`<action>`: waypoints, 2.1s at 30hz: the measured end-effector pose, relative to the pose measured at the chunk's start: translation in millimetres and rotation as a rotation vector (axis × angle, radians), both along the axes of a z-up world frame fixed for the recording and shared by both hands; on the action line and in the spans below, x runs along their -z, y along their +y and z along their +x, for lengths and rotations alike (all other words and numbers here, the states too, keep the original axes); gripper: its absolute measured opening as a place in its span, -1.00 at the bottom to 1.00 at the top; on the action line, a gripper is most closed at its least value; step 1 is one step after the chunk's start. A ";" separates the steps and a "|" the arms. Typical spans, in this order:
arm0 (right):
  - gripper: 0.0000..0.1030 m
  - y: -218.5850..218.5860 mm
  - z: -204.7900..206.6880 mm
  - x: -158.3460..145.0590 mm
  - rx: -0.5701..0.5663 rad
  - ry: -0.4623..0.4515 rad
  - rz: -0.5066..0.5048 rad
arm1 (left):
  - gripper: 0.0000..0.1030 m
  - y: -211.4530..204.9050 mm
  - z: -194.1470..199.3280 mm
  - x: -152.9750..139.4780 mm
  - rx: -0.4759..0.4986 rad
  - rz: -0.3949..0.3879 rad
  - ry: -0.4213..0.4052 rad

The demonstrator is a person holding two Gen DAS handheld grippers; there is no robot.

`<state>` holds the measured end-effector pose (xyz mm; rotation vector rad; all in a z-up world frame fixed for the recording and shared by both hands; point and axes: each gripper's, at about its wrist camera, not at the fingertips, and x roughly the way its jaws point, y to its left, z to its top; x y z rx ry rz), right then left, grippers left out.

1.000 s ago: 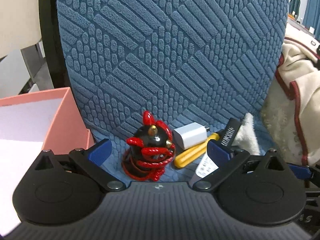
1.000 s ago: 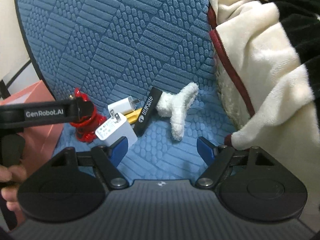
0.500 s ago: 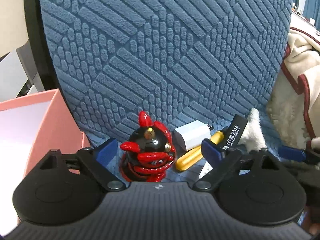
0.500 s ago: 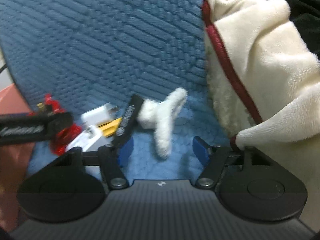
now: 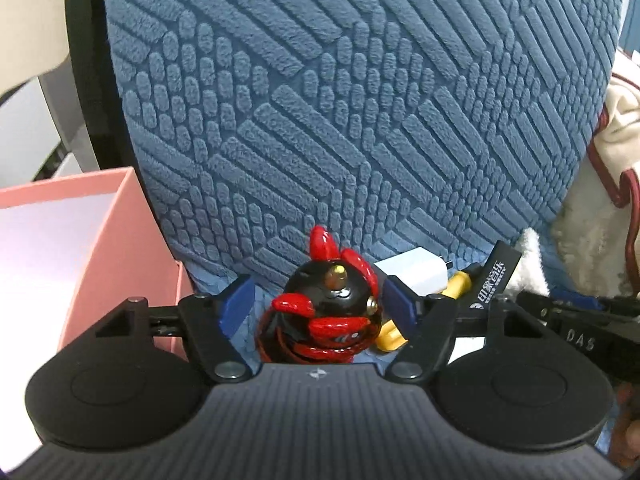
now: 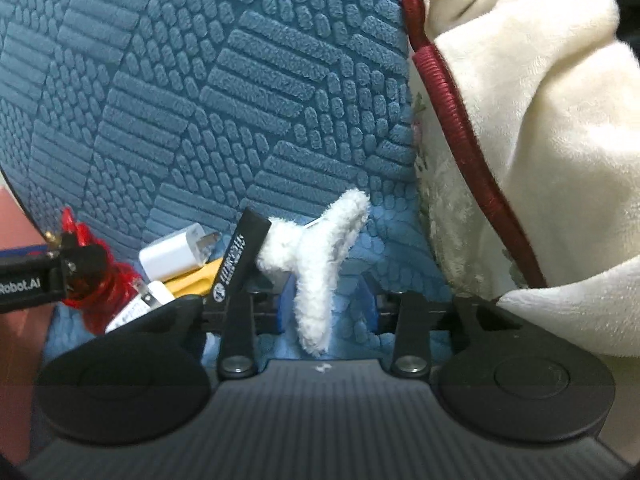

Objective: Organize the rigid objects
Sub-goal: 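Close left tool on the lion figurine while right tool closes on the fluffy toy, then lift the lion figurine with left tool while right tool lifts the fluffy toy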

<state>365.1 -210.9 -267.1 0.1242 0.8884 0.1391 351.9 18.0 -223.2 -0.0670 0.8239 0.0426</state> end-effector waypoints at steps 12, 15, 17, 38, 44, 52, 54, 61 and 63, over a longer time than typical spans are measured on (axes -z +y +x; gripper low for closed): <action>-0.70 -2.7 -1.1 -5.1 -0.021 0.058 0.000 | 0.11 14.4 -14.1 -14.0 -0.002 -0.075 0.002; -0.70 -7.1 -4.7 -9.6 -0.009 0.063 0.014 | 0.11 17.2 -23.2 -20.3 0.001 -0.090 -0.006; -0.70 -6.7 -9.4 -12.6 -0.001 0.060 0.010 | 0.11 18.3 -28.6 -24.3 0.003 -0.093 -0.013; -0.70 -7.9 -106.5 -35.4 0.088 0.093 -0.030 | 0.11 -6.9 -106.0 -23.6 0.017 -0.191 0.013; -0.70 -0.3 -134.3 -41.2 0.083 0.094 -0.037 | 0.11 -17.1 -121.9 -23.3 0.036 -0.181 0.036; -0.69 5.8 -170.9 -45.9 0.056 0.103 -0.025 | 0.11 -14.5 -151.4 -26.7 0.032 -0.203 0.053; -0.69 6.7 -179.1 -47.3 0.048 0.102 -0.020 | 0.11 -13.5 -161.0 -27.1 0.027 -0.200 0.055; -0.65 9.2 -192.9 -44.6 0.026 0.103 -0.023 | 0.11 -13.5 -176.6 -23.9 0.043 -0.205 0.080; -0.60 9.2 -193.0 -44.1 0.026 0.105 -0.024 | 0.11 -13.0 -176.1 -23.9 0.045 -0.203 0.080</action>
